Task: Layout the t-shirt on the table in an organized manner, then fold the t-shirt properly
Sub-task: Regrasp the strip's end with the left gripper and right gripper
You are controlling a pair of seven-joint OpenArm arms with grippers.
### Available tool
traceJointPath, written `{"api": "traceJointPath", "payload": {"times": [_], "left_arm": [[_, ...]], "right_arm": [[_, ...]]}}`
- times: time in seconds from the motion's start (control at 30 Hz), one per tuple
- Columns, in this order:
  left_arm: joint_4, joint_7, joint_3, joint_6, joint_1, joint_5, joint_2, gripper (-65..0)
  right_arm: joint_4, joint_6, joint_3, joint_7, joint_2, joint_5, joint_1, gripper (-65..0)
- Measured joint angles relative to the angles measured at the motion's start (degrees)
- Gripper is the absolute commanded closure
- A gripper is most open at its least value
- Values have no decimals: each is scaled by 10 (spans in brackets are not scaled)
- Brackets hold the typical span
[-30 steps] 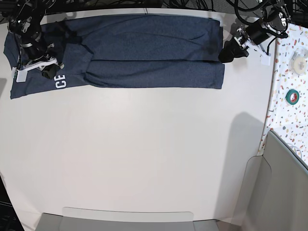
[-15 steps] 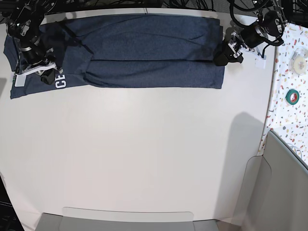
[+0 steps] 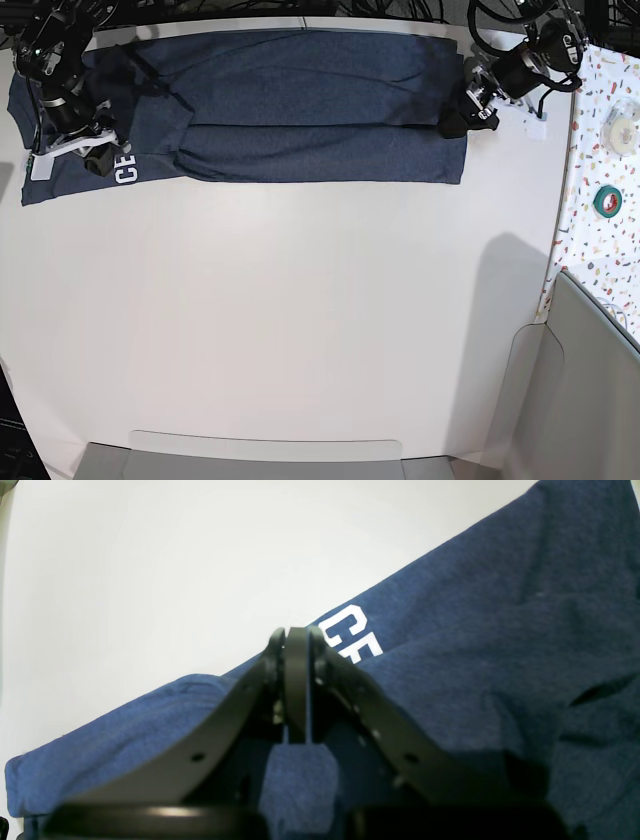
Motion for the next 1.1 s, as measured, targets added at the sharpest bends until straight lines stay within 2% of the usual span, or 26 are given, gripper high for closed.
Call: {"api": "traceJointPath", "payload": {"times": [0.43,0.53,0.63,0.73,0.87,1.1], "left_arm": [[0,-13,2,-1,-3,3,4,-407],[3,-17,3,-6,-8,30,-1,-407],[5,-23,4,-9,-30,87,-16,-408],[5,-31,4,-36,-33,119,-21,-408],[5,-44,5,-46,-31,120,-16,-408],[8,-67,66,-52,-11,113,-12,-408]], "right_arm": [[0,0,0,0,-1,0,4,0],[0,0,0,0,-1,0,4,0],[0,0,0,0,-1,0,4,0],[0,0,0,0,-1,1,5,0],[0,0,0,0,-1,3,10,0],[0,0,0,0,-1,2,9,0]]}}
